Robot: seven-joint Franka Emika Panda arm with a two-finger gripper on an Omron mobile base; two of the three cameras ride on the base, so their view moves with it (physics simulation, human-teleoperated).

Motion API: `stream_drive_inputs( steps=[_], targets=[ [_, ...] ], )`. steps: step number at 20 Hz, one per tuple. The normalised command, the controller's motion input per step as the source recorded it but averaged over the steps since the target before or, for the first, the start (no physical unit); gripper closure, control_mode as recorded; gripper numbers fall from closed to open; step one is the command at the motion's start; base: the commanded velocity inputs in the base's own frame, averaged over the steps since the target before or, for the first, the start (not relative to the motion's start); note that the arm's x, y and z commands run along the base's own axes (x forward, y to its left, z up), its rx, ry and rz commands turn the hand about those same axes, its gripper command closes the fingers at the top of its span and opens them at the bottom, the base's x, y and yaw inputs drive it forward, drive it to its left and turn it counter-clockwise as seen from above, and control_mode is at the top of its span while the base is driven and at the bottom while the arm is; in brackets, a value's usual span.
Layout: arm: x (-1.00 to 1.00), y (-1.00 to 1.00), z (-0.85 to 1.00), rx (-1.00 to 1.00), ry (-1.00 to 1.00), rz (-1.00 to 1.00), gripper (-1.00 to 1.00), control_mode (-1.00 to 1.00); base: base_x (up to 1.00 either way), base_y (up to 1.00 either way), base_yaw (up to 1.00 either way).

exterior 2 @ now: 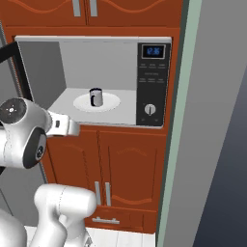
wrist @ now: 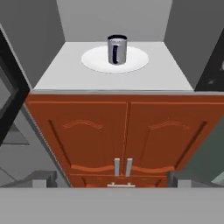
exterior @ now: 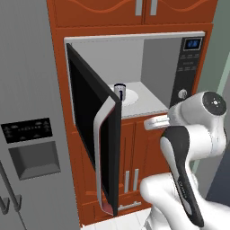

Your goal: Pick the mug from the counter and place it inside the microwave. Then close the microwave.

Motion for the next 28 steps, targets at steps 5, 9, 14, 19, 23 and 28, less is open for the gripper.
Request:
stream_drive_inputs(
  steps=[5,9,14,19,23,28],
  targets=[
    [-0.97,0.0,0.19,0.0,-0.19,0.0,-1.0,-1.0,0.0,0.0,0.0],
    [-1.0,0.0,0.09,0.0,-0.19,0.0,-1.0,-1.0,0.0,0.0,0.0],
    [-0.81,0.0,0.01,0.0,-0.19,-0.01,-1.0,-1.0,0.0,0.0,0.0],
    [-0.72,0.01,0.0,0.0,-0.2,-0.01,-1.0,-1.0,0.0,0.0,0.0],
    [-0.87,0.02,0.0,0.0,-0.25,-0.02,-1.0,-1.0,0.0,0.0,0.0],
    [-0.87,0.0,0.0,0.0,-0.21,-0.1,-1.0,-1.0,0.0,0.0,0.0]
  ],
)
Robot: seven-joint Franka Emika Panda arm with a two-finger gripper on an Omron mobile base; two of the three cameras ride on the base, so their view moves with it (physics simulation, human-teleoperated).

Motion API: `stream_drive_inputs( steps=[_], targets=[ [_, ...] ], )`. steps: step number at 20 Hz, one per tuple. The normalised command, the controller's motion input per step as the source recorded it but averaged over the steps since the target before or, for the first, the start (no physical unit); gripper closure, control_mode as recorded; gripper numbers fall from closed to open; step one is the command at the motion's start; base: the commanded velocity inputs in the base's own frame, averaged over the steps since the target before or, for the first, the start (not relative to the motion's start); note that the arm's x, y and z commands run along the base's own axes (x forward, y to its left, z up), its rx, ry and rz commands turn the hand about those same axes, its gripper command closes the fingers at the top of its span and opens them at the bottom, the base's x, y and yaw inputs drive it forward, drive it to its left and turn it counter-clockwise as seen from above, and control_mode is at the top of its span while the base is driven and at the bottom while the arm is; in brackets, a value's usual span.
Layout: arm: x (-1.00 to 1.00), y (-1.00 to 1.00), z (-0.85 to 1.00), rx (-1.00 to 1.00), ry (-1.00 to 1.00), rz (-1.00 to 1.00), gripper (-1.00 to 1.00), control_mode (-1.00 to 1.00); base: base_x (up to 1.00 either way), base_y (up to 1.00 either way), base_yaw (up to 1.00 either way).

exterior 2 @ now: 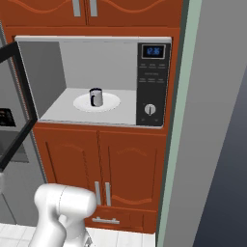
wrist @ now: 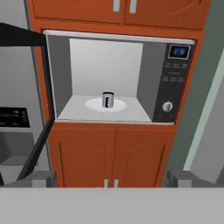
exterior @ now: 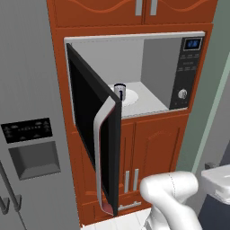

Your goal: Pick the mug from the counter and place it inside the microwave. Then close the microwave.

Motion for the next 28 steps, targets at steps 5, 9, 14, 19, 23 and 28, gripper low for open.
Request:
stream_drive_inputs(
  steps=[5,9,14,19,23,28],
  targets=[
    [-0.76,0.0,0.0,0.0,-0.11,-0.18,-1.0,-1.0,0.0,0.0,0.0],
    [-0.47,0.19,0.02,0.0,-0.11,-0.17,-1.0,-1.0,0.0,0.0,0.0],
    [-0.43,0.47,0.06,-0.01,-0.18,-0.1,-1.0,-1.0,0.0,0.0,0.0],
    [-0.18,0.49,0.0,0.0,-0.24,-0.04,-1.0,-1.0,0.0,0.0,0.0],
    [-0.08,0.64,0.0,-0.01,-0.21,-0.02,-1.0,-1.0,0.0,0.0,0.0],
    [0.0,0.59,-0.07,-0.02,-0.1,-0.08,-1.0,-1.0,0.0,0.0,0.0]
  ],
)
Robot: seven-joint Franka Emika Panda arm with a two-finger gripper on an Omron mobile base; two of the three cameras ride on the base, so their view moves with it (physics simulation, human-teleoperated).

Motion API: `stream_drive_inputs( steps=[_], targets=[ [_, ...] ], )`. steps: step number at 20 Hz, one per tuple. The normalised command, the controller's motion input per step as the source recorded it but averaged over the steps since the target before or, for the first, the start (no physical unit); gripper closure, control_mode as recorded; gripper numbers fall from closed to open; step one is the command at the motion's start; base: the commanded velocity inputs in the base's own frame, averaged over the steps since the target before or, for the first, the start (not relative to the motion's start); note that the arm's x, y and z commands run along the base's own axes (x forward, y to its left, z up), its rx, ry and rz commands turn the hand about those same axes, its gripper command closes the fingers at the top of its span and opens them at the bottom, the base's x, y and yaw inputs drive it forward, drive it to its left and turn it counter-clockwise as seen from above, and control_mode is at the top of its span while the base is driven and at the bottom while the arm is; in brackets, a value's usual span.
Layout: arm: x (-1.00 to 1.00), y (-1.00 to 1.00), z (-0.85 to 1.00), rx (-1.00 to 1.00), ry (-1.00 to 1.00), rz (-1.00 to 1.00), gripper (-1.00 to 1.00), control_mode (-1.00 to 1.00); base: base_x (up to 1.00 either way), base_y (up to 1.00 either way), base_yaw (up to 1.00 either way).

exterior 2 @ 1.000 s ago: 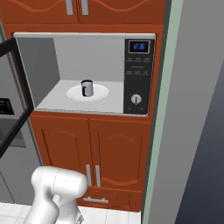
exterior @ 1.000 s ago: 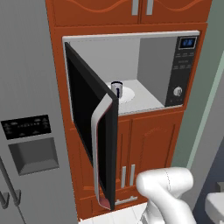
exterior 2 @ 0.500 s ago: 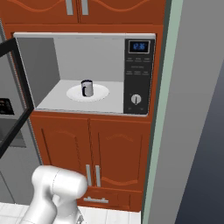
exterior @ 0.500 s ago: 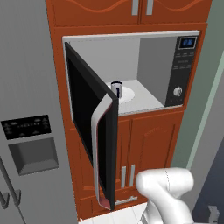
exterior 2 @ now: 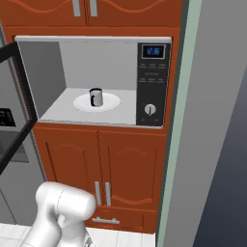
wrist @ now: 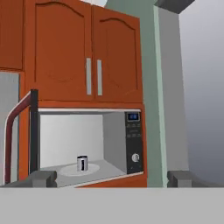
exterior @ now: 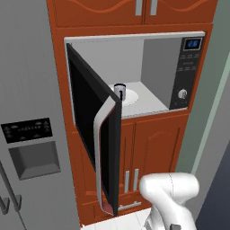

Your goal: Pick the mug from the counter and place it inside the microwave. Then close the microwave.

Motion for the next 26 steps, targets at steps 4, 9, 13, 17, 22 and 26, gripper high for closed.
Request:
stream_drive_inputs(
  steps=[4,9,13,17,22,26],
  targets=[
    [0.18,0.41,-0.09,-0.05,0.0,-0.2,-1.0,-1.0,0.0,0.0,0.0],
    [0.35,0.29,-0.02,-0.02,0.0,-0.27,-1.0,-1.0,0.0,0.0,0.0],
    [0.33,0.45,-0.18,0.0,0.0,-0.22,-1.0,-1.0,0.0,0.0,0.0],
    [0.32,0.58,-0.2,-0.01,0.0,-0.19,-1.0,-1.0,0.0,0.0,0.0],
    [0.2,0.18,-0.3,-0.01,0.0,-0.04,-1.0,-1.0,0.0,0.0,0.0],
    [0.4,0.0,-0.38,-0.03,0.07,0.0,-1.0,-1.0,0.0,0.0,0.0]
  ],
)
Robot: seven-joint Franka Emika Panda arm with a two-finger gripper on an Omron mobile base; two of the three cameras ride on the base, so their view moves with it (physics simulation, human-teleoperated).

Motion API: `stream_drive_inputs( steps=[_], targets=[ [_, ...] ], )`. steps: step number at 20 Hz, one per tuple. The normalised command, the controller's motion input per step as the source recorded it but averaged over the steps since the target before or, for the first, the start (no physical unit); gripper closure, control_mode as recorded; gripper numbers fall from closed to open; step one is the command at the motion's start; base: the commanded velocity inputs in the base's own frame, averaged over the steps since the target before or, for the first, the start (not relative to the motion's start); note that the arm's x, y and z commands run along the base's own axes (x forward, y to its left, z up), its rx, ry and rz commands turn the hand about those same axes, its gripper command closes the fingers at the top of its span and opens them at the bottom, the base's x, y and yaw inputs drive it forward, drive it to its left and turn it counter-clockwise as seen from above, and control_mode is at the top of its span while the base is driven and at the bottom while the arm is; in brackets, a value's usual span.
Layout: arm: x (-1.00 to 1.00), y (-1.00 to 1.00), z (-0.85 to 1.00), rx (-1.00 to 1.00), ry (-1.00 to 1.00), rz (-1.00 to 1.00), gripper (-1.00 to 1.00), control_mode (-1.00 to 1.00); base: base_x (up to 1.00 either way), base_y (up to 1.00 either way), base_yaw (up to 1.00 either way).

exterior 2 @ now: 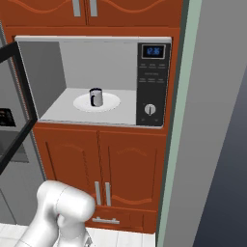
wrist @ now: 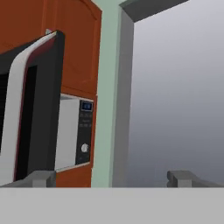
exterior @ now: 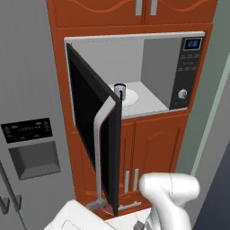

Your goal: Pick the mug from the counter and place it inside the microwave. Then close the microwave.

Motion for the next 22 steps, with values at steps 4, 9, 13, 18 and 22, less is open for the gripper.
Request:
stream_drive_inputs(
  steps=[4,9,13,18,22],
  targets=[
    [0.35,0.0,-0.24,-0.02,0.1,0.0,-1.0,-1.0,0.0,0.0,0.0],
    [0.26,0.09,-0.02,-0.02,0.16,0.0,-1.0,-1.0,0.0,0.0,0.0],
    [0.12,0.18,0.0,-0.04,0.25,0.0,-1.0,-1.0,0.0,0.0,0.0],
    [0.17,0.02,0.0,-0.03,0.28,0.0,-1.0,-1.0,0.0,0.0,0.0],
    [0.06,0.07,-0.03,0.0,0.14,0.0,-1.0,-1.0,0.0,0.0,0.0]
  ],
)
